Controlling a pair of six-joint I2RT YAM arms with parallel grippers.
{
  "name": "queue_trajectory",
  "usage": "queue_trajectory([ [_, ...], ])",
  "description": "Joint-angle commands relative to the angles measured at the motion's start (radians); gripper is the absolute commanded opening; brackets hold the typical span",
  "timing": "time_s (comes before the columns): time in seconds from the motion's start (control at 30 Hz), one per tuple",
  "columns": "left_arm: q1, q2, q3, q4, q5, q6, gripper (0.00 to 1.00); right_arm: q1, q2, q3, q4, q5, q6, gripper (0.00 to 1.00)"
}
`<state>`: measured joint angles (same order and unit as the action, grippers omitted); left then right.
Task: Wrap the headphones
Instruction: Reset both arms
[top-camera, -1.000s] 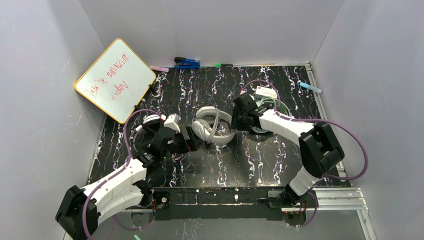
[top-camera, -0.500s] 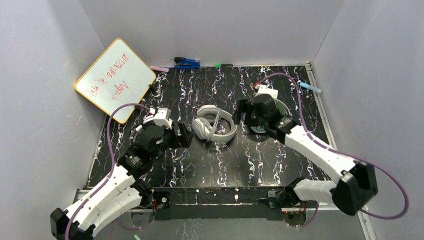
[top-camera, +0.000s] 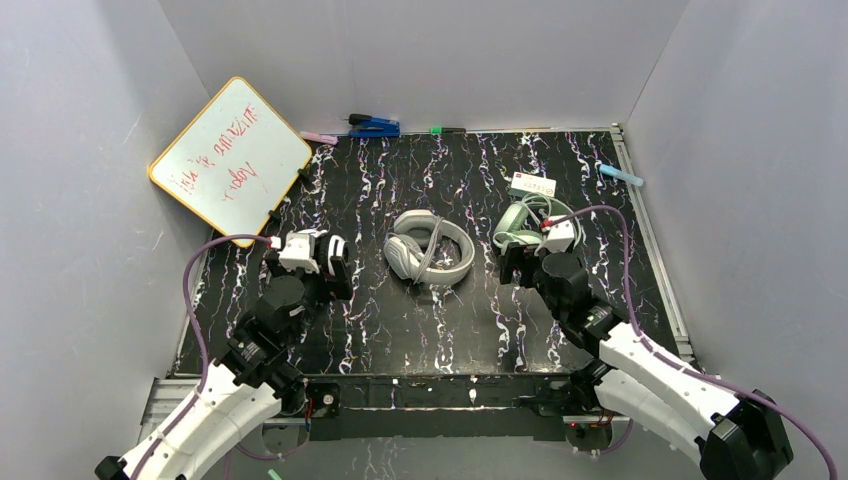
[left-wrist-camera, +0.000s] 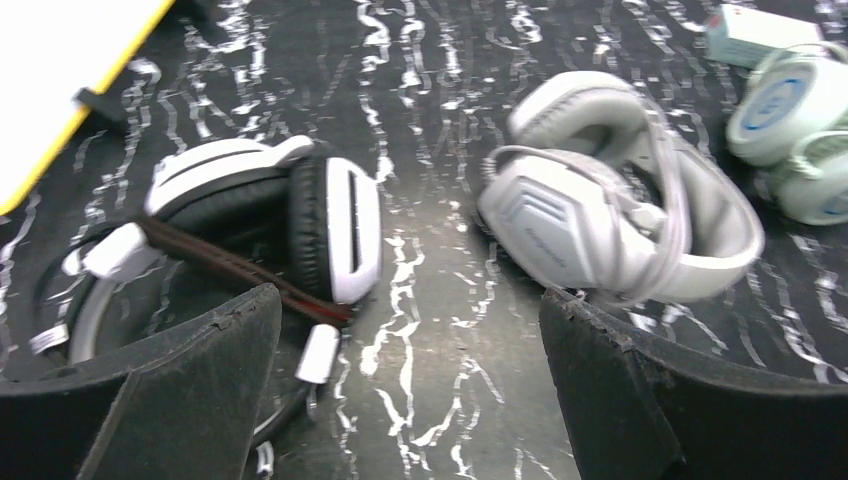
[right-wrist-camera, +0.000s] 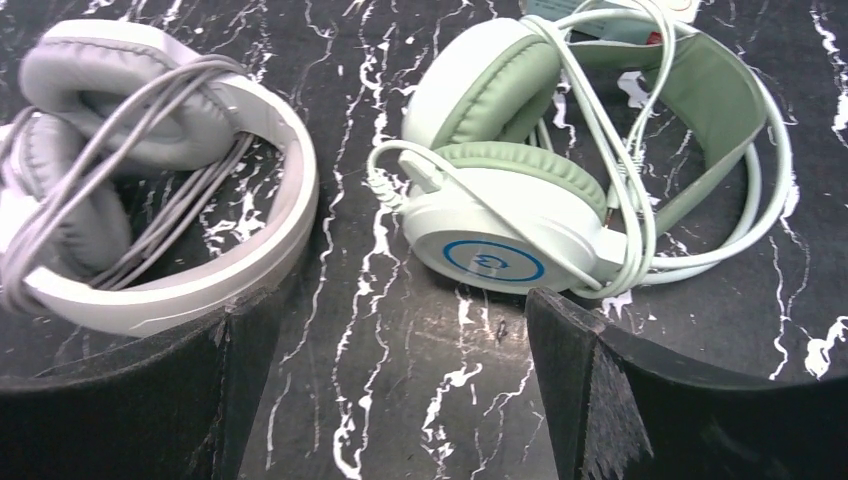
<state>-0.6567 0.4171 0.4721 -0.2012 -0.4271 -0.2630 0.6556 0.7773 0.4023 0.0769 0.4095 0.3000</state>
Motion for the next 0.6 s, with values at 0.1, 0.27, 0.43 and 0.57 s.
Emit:
queue_trajectory([
  [0.1,-0.004,-0.017,-0.069,0.037,-0.321,0.046,0.99,-0.061,-0.030,-0.122,0.242,0.052,-0.065,0.99],
  [0.27,0.042,0.033,-0.134,0.227,-0.402,0.090,0.98,-0.453,0.052,-0.131,0.314,-0.256,0.049,0.98],
  [0.43,0.342,0.191,-0.155,0.343,-0.164,0.004,0.99,-0.556,0.221,-0.082,0.417,-0.250,-0.013,0.99],
  [0.57,0.544,0.271,-0.204,0.498,-0.007,0.023,0.99,-0.568,0.254,-0.137,0.571,-0.176,-0.100,0.99],
])
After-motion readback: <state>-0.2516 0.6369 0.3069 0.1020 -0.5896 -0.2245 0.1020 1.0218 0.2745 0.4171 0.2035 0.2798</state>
